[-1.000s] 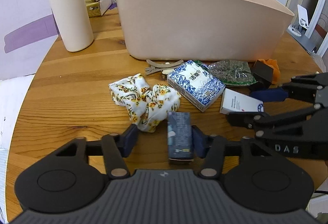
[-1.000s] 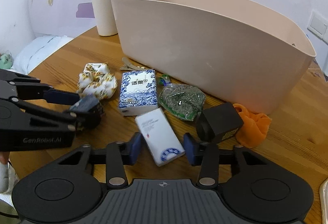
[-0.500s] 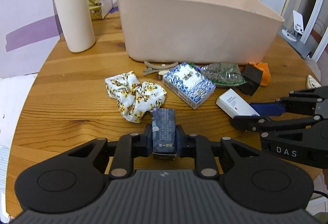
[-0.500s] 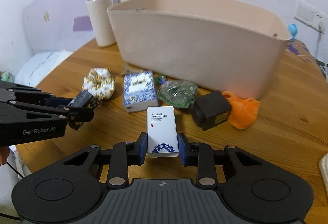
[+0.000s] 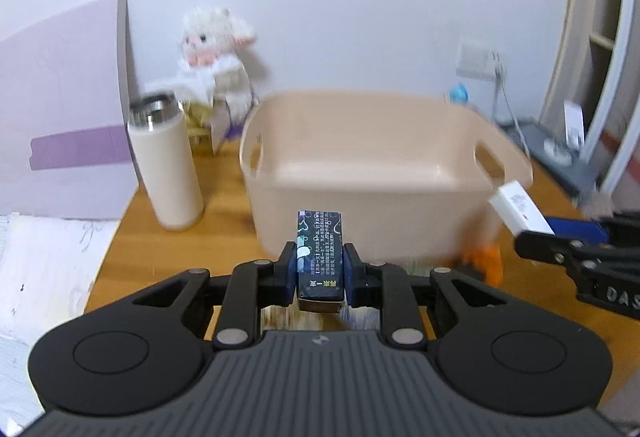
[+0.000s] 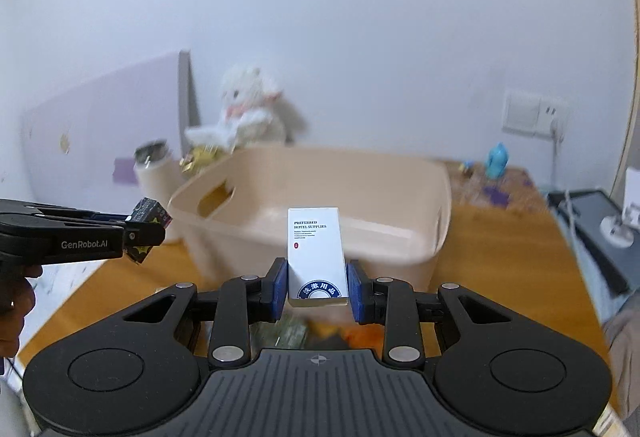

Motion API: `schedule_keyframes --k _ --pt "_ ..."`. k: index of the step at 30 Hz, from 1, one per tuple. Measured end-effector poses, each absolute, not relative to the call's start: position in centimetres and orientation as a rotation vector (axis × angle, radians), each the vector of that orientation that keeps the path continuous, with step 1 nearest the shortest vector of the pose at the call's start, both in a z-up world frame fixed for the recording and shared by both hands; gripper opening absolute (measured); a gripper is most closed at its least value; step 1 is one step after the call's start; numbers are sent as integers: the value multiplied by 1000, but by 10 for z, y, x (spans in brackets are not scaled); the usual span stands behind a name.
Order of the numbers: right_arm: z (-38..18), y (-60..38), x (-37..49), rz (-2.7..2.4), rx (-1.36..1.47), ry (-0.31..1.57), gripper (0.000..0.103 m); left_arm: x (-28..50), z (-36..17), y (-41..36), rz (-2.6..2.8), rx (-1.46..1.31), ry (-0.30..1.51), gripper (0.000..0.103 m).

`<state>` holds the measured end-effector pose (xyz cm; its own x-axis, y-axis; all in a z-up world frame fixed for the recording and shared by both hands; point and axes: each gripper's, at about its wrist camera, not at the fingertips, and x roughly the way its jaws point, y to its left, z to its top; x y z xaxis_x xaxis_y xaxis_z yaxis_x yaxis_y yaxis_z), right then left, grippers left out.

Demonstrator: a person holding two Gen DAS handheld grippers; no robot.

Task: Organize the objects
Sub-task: 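Carry both boxes over the beige basket and open both tools to drop them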

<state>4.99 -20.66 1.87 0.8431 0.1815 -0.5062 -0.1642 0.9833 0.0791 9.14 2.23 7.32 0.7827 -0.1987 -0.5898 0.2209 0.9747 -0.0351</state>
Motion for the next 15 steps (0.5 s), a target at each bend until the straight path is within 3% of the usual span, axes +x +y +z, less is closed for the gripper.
schedule_keyframes --k 7,15 --pt "24 -223 101 106 39 540 30 135 97 2 -199 63 582 25" --pt "-5 -228 147 56 27 645 30 196 67 -36 -177 152 680 25"
